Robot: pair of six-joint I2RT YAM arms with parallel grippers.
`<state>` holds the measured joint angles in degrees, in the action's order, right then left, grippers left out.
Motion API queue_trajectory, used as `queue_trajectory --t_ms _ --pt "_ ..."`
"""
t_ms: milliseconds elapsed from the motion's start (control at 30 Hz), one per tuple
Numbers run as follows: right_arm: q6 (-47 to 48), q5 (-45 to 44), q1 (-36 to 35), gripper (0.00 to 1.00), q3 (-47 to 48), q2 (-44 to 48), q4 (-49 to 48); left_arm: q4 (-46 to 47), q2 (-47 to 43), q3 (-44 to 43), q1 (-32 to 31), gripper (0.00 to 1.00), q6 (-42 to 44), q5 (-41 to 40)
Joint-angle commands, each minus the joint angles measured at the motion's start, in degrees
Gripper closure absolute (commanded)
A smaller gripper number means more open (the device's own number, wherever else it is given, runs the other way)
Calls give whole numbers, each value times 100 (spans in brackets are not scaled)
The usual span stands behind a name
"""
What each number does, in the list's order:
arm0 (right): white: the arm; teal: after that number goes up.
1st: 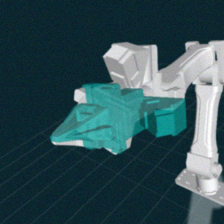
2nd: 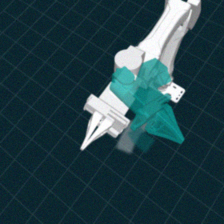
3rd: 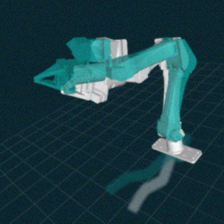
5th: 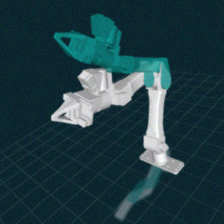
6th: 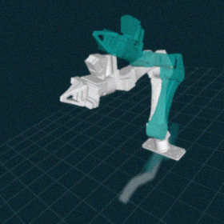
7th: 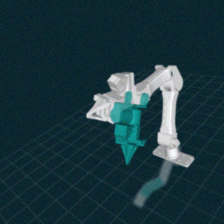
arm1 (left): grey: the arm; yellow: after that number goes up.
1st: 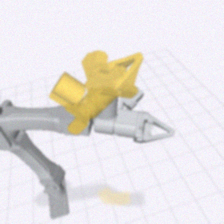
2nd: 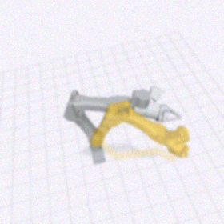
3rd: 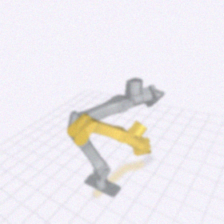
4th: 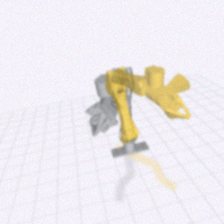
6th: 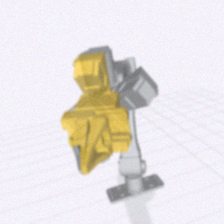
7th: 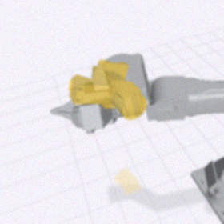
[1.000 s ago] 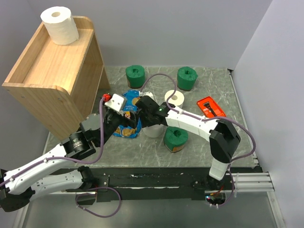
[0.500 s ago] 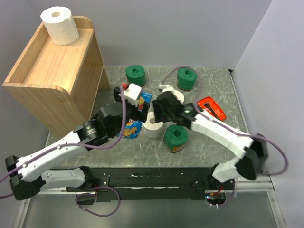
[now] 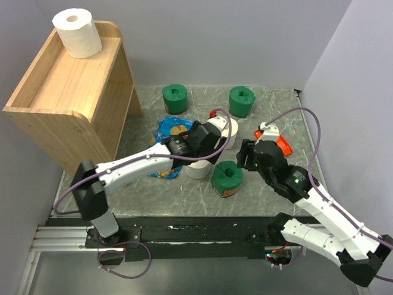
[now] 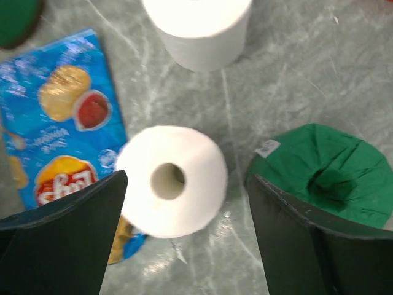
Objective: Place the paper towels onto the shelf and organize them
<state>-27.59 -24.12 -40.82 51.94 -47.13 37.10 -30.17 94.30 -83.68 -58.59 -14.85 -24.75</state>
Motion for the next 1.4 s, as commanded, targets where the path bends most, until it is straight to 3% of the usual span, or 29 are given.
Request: queue_trajectory --t_ms 0,333,1167,1367 --pt "-53 -172 39 32 -237 397 -247 -348 448 -701 -30 15 -535 348" --pt "123 -128 39 32 -308 802 -195 -876 1380 -1212 40 21 -1116 252" --pt "149 -67 48 32 -272 802 -247 -841 1398 -597 128 21 -1450 164" --pt "167 -40 39 32 -228 793 -221 -762 1459 -483 128 25 -1433 164"
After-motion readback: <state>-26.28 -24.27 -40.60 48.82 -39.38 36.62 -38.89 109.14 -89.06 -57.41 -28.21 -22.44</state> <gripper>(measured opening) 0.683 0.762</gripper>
